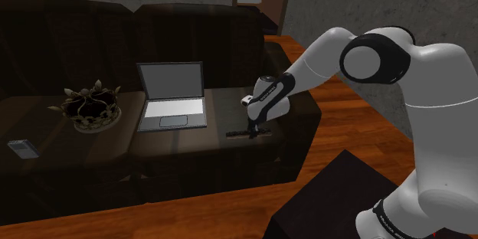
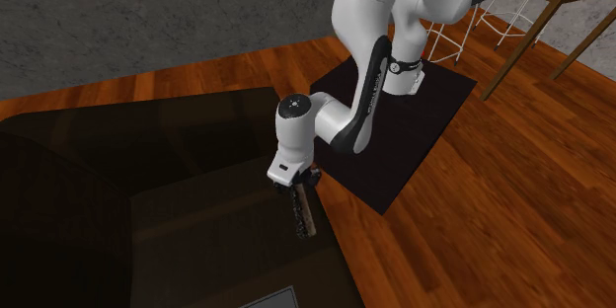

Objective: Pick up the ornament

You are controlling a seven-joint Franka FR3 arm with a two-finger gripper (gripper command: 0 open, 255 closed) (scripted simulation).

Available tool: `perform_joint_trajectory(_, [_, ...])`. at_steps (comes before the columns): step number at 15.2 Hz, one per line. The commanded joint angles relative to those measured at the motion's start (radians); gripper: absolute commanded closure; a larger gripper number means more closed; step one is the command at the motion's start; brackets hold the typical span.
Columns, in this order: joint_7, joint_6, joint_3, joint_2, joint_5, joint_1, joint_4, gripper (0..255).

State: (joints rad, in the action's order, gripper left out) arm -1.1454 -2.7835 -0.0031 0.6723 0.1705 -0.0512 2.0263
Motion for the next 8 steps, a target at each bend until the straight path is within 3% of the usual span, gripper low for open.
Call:
perform_joint_trajectory(1, [0.002, 0.016, -0.003, -0.022, -0.002, -0.001, 0.006, 255])
perform_joint_trajectory(8, [0.013, 0.077, -0.014, -0.109, -0.011, -0.010, 0.032, 255])
